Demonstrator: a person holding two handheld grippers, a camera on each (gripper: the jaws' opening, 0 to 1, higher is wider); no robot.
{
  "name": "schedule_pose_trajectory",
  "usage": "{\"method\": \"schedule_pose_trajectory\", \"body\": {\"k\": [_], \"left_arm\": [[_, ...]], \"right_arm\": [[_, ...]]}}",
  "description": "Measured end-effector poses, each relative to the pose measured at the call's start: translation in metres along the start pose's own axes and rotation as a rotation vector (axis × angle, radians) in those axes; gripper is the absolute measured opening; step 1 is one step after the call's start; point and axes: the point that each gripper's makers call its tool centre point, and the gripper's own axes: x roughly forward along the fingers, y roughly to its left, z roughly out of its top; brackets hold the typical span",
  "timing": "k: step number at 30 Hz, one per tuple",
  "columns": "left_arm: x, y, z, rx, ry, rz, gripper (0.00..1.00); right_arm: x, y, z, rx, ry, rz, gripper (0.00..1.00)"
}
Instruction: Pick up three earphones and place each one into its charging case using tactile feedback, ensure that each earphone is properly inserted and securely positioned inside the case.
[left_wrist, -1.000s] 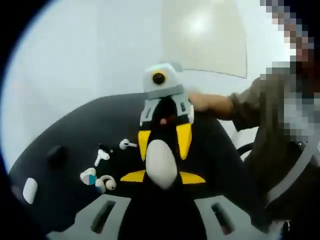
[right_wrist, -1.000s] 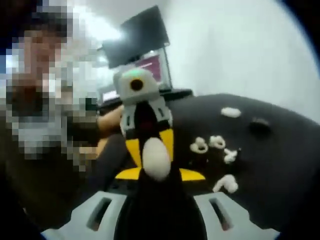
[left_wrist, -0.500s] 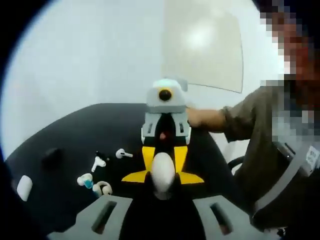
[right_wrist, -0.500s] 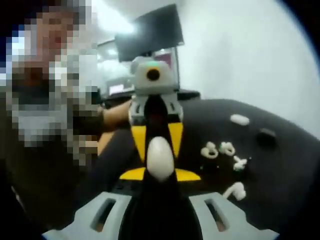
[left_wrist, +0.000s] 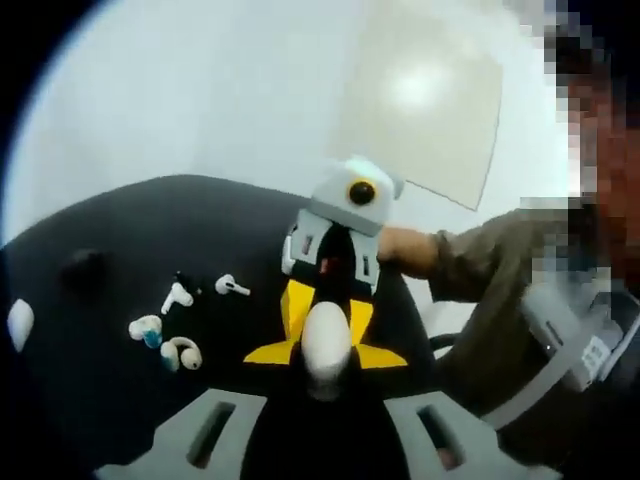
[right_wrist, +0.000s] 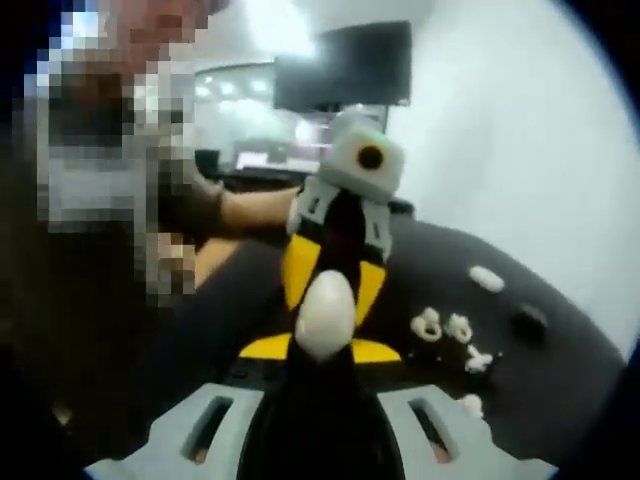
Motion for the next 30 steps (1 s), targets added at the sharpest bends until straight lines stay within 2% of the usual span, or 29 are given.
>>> {"method": "schedule_pose_trajectory", "body": {"k": [3,5,7,9,10,11,12,14,16,18,20,22,26,28,30], "left_arm": [[-0.004,-0.003,0.006,-0.131,-0.029,-0.045,0.17],[-0.003,-0.002,0.006,-0.175,-0.032,-0.061,0.17],[-0.003,0.001,0.007,-0.184,-0.052,-0.061,0.18],[-0.006,0.004,0.017,-0.184,-0.119,-0.051,0.18],[-0.014,0.016,0.023,-0.158,-0.156,0.019,0.16],[-0.020,0.023,0.024,-0.127,-0.162,0.060,0.19],[-0.023,0.022,0.024,-0.141,-0.165,0.057,0.23],[-0.028,0.025,0.024,-0.143,-0.174,0.064,0.22],[-0.029,0.019,0.022,-0.123,-0.157,0.039,0.24],[-0.031,0.013,0.018,-0.091,-0.129,0.018,0.28],[-0.032,0.004,0.010,-0.032,-0.094,-0.005,0.26],[-0.029,-0.002,0.002,-0.024,-0.058,-0.026,0.28],[-0.014,-0.003,-0.011,0.031,0.002,-0.016,0.30],[-0.005,-0.004,-0.017,0.101,0.035,-0.017,0.30],[0.004,-0.002,-0.019,0.153,0.043,-0.008,0.30]], "right_arm": [[0.001,0.000,0.001,-0.096,0.005,-0.015,0.20],[0.002,0.002,0.000,-0.120,0.011,-0.020,0.20],[0.002,-0.001,-0.001,-0.138,0.014,-0.032,0.20],[0.002,0.000,-0.001,-0.144,0.013,-0.029,0.20],[0.003,0.001,0.000,-0.147,0.009,-0.023,0.20],[0.003,0.001,0.001,-0.141,-0.003,-0.026,0.20],[0.003,0.001,0.000,-0.123,0.003,-0.018,0.20],[0.003,0.002,-0.001,-0.097,0.009,-0.011,0.20],[0.002,-0.001,-0.002,-0.011,0.008,-0.003,0.20],[0.002,-0.003,-0.003,0.010,0.008,0.000,0.20],[0.001,-0.004,-0.004,0.034,0.011,0.003,0.20],[0.001,-0.004,-0.004,0.059,0.013,0.007,0.20],[0.001,-0.006,-0.004,0.099,0.013,0.004,0.20],[0.001,-0.007,-0.005,0.109,0.013,-0.002,0.20],[0.002,-0.006,-0.004,0.115,0.012,-0.001,0.20]]}}
